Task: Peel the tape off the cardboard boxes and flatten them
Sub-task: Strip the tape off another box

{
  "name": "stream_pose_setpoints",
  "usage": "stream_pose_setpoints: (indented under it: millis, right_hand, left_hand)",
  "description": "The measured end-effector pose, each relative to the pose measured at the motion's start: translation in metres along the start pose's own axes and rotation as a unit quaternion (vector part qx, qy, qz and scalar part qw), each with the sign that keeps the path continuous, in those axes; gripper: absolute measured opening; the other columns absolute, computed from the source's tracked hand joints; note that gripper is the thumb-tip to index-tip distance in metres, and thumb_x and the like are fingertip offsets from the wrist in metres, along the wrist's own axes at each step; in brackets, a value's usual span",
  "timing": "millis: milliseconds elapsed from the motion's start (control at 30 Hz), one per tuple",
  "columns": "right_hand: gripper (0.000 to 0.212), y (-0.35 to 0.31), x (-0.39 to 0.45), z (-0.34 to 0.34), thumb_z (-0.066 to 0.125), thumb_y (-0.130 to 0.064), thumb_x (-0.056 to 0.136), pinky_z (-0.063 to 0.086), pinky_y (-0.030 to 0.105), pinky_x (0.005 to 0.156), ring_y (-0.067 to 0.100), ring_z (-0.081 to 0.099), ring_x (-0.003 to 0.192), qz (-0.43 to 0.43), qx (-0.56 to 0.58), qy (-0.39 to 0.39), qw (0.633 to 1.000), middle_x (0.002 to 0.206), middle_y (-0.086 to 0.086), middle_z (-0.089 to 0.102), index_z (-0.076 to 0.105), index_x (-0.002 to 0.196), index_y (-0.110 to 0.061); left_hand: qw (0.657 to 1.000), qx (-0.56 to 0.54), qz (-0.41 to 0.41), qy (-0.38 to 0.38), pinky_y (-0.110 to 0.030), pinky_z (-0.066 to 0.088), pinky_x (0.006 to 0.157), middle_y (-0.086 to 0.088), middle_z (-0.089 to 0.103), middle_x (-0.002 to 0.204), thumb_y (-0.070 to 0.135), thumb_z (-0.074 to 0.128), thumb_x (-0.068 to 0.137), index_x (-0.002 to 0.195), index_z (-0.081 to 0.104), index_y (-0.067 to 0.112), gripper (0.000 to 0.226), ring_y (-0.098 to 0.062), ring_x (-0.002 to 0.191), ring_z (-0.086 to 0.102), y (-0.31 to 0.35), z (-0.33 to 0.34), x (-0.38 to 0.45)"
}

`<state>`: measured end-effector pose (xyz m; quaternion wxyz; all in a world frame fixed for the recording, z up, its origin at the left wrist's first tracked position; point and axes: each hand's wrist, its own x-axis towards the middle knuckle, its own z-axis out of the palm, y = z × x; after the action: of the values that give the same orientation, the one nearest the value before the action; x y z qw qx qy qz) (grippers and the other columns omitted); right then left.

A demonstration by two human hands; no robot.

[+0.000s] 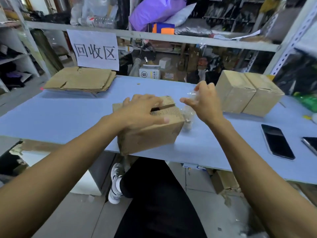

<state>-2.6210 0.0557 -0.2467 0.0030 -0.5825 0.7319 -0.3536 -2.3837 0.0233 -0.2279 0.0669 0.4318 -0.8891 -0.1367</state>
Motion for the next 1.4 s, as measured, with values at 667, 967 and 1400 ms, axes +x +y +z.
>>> stream_pose_setpoints:
  millis: [667,967,1400]
  right_hand:
    - [0.128,0.046,-0.003,0.068,0.089,-0.052,0.066,0.048,0.049,0.102,0.038,0.049,0.125,0.083,0.005,-0.214,0.973,0.143,0.015,0.026,0.004,0.157,-0.028]
    - [0.13,0.051,-0.007,0.027,0.091,-0.034,0.071,0.024,0.041,0.118,0.024,0.019,0.149,0.086,0.12,-0.297,0.943,0.16,0.007,0.017,-0.002,0.16,-0.026]
    - [0.064,0.016,-0.022,0.007,0.059,-0.067,0.088,0.046,0.038,0.102,0.015,0.053,0.119,0.075,0.182,-0.107,0.975,0.132,0.0,0.055,0.056,0.133,-0.022]
  left_hand:
    - [0.999,0.027,0.019,0.031,-0.046,0.037,0.108,0.008,0.038,0.153,0.089,0.045,0.056,0.142,0.043,0.052,0.094,-0.021,0.137,0.039,-0.02,0.009,0.01]
    - [0.999,0.027,0.02,0.038,-0.047,0.035,0.111,0.008,0.038,0.153,0.088,0.045,0.056,0.142,0.042,0.052,0.094,-0.02,0.139,0.036,-0.02,0.01,0.011]
    - [0.963,0.079,0.129,0.223,-0.046,0.05,0.08,-0.001,0.069,0.1,0.068,0.041,0.089,0.102,0.071,0.017,0.061,-0.027,0.101,0.058,-0.017,0.012,-0.001]
